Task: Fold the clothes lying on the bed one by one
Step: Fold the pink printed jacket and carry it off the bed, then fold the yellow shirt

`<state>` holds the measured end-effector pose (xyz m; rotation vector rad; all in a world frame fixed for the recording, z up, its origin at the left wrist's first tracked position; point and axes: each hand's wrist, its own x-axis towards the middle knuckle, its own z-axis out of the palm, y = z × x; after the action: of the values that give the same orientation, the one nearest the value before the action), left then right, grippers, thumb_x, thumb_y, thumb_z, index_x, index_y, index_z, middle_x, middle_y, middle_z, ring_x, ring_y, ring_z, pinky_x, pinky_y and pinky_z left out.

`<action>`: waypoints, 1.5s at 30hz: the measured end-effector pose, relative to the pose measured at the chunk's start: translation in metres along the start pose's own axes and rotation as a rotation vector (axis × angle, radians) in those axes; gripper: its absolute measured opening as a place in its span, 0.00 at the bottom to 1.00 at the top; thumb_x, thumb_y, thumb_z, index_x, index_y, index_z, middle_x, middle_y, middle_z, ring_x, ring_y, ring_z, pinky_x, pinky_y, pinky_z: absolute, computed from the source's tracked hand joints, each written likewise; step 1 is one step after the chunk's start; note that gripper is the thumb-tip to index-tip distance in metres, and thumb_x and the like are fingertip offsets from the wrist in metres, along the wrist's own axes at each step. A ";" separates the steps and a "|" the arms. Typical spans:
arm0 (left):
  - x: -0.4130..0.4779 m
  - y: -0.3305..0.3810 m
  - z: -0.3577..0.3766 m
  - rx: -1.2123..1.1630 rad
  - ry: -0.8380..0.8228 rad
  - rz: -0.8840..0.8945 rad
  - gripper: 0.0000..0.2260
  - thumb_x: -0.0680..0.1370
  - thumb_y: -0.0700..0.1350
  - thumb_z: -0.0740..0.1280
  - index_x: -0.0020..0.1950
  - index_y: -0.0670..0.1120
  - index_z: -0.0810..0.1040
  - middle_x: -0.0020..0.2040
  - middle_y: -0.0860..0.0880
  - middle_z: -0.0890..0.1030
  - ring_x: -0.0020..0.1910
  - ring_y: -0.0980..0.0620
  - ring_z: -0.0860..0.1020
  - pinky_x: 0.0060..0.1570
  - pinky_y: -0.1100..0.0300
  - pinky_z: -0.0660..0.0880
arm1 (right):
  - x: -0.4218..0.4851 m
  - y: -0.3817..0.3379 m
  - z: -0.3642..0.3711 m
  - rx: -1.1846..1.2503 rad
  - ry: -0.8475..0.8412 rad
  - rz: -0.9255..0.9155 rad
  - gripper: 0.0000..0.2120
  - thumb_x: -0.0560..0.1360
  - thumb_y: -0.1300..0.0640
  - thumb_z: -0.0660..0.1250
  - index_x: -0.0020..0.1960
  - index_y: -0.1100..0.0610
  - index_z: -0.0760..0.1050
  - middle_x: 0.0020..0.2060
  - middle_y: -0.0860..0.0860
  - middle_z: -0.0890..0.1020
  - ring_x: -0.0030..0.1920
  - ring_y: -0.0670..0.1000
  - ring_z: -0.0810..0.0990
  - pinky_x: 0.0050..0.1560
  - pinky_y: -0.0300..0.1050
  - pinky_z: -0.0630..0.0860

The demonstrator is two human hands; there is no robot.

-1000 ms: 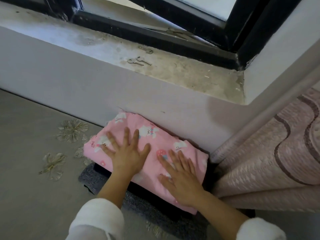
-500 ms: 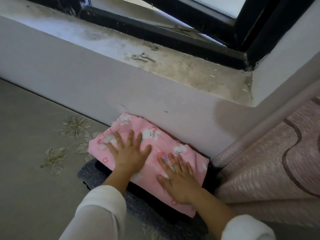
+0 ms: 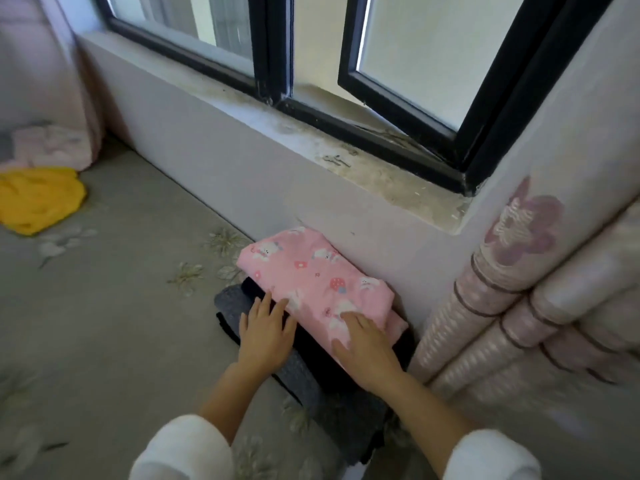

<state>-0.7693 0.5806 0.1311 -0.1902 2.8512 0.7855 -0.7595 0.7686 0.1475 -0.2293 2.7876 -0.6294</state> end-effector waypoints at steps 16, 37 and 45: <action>-0.351 -0.096 -0.060 -0.027 0.192 -0.504 0.20 0.82 0.53 0.53 0.75 0.52 0.62 0.77 0.47 0.57 0.76 0.47 0.53 0.73 0.46 0.52 | -0.210 -0.133 0.082 -0.063 -0.270 -0.420 0.25 0.78 0.49 0.60 0.73 0.58 0.62 0.69 0.54 0.67 0.69 0.54 0.66 0.68 0.47 0.63; -0.822 -0.376 -0.137 -0.104 0.478 -1.116 0.19 0.81 0.53 0.54 0.72 0.54 0.64 0.74 0.50 0.62 0.73 0.48 0.59 0.70 0.48 0.56 | -0.524 -0.515 0.344 -0.228 -0.599 -1.064 0.25 0.80 0.49 0.58 0.73 0.57 0.60 0.70 0.53 0.66 0.68 0.53 0.67 0.67 0.47 0.65; -0.946 -0.476 -0.177 -0.154 0.585 -1.247 0.19 0.81 0.53 0.54 0.73 0.53 0.64 0.75 0.49 0.61 0.73 0.47 0.58 0.70 0.46 0.54 | -0.639 -0.637 0.424 -0.335 -0.675 -1.233 0.24 0.80 0.49 0.59 0.73 0.56 0.61 0.70 0.53 0.66 0.67 0.54 0.69 0.66 0.49 0.68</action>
<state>0.2109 0.1547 0.2385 -2.1876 2.2802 0.6546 0.0338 0.1670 0.2064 -1.8667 1.8068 -0.1845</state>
